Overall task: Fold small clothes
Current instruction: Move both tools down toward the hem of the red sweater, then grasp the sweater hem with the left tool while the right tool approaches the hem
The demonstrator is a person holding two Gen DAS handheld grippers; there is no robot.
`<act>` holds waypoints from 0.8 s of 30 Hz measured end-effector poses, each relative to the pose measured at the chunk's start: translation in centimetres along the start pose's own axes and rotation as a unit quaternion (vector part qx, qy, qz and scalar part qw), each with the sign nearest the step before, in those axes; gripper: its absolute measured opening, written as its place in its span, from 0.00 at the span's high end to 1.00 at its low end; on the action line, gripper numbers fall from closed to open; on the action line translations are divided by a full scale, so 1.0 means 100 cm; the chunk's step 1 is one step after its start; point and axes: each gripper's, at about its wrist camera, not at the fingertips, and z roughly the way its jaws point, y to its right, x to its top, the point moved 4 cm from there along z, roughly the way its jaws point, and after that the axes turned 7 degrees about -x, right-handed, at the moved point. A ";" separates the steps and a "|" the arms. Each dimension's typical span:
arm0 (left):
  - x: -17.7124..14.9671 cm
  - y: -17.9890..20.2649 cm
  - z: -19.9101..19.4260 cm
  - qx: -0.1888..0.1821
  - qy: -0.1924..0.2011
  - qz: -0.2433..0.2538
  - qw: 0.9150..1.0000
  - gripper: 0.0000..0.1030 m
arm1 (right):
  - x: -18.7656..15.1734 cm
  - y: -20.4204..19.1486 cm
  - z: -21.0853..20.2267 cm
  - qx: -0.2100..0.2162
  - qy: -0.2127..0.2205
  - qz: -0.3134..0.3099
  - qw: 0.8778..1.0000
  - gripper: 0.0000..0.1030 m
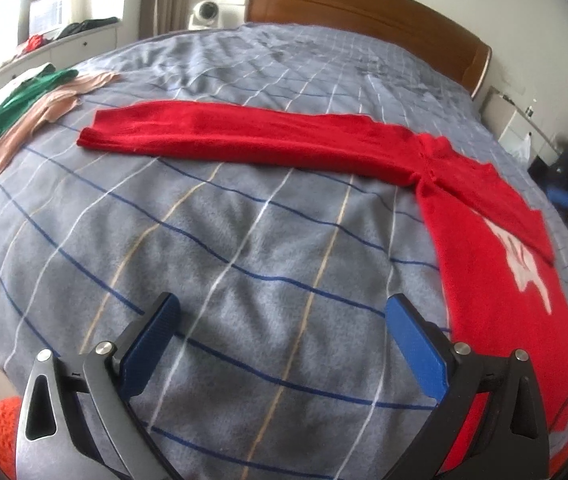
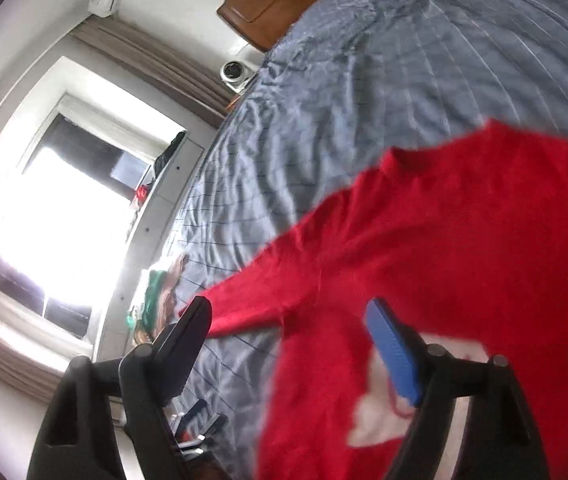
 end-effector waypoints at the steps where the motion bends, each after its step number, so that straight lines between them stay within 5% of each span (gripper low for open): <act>1: 0.002 0.002 0.000 -0.006 -0.006 -0.001 1.000 0.01 | -0.011 0.009 -0.005 -0.017 0.004 -0.003 1.000 0.22; 4: 0.025 0.006 -0.003 -0.041 -0.006 -0.003 0.999 0.01 | -0.042 0.044 -0.031 -0.062 0.007 -0.011 0.998 0.22; 8: 0.084 -0.022 -0.003 -0.042 0.013 -0.017 0.999 0.01 | -0.085 0.096 -0.063 -0.102 0.001 0.012 0.995 0.22; 17: 0.149 -0.165 0.046 0.088 -0.054 -0.113 0.988 0.06 | -0.146 0.134 -0.092 -0.094 0.016 0.074 0.993 0.22; 18: 0.148 -0.170 0.052 0.083 -0.061 -0.123 0.987 0.27 | -0.149 0.131 -0.092 -0.091 0.016 0.074 0.993 0.22; 19: 0.148 -0.171 0.059 0.071 -0.070 -0.129 0.987 0.64 | -0.151 0.128 -0.091 -0.088 0.016 0.074 0.993 0.22; 21: 0.148 -0.168 0.069 0.062 -0.080 -0.124 0.987 0.95 | -0.152 0.124 -0.091 -0.080 0.018 0.075 0.994 0.22; 24: 0.166 -0.141 0.058 0.063 -0.049 -0.080 0.994 0.96 | -0.149 0.117 -0.095 -0.065 0.025 0.078 0.995 0.22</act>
